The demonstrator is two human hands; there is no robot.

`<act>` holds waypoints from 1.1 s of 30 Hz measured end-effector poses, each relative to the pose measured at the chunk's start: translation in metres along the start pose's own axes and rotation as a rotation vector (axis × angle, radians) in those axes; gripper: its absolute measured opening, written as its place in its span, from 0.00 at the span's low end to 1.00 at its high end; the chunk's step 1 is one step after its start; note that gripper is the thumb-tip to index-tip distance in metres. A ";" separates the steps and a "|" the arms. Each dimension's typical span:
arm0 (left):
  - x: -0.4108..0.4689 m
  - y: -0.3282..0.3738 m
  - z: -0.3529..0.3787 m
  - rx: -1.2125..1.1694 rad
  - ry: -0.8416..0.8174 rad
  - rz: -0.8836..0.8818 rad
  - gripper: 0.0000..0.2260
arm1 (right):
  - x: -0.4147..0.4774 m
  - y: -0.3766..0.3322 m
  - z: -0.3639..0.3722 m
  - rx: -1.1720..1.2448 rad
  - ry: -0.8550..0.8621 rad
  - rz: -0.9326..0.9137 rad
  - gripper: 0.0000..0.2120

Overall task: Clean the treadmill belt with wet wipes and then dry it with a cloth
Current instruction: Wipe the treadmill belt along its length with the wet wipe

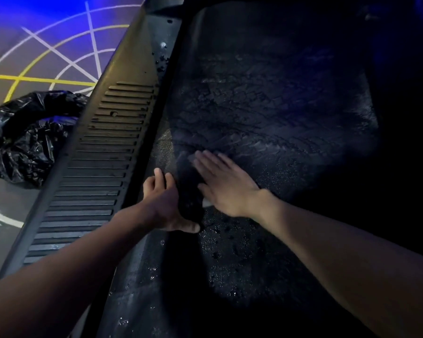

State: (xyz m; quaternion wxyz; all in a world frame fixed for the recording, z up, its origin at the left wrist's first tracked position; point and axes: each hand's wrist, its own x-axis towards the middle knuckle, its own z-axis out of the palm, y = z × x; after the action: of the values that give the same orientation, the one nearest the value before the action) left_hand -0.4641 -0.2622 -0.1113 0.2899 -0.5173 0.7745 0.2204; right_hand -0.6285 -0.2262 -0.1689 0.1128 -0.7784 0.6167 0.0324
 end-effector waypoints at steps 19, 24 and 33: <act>0.013 0.029 0.022 0.097 0.072 0.152 0.59 | -0.046 0.029 0.011 0.007 0.010 -0.088 0.31; 0.011 0.045 0.017 -0.005 0.020 0.108 0.66 | -0.053 0.054 0.000 -0.004 -0.037 0.094 0.31; 0.011 0.074 0.021 0.161 0.088 0.119 0.62 | -0.068 0.064 0.003 -0.006 -0.053 0.173 0.31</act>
State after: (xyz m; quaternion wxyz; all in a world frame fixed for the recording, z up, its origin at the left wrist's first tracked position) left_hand -0.5317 -0.2285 -0.1309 0.2827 -0.4547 0.8309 0.1516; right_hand -0.7067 -0.1749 -0.1674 0.1236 -0.7212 0.6785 0.0645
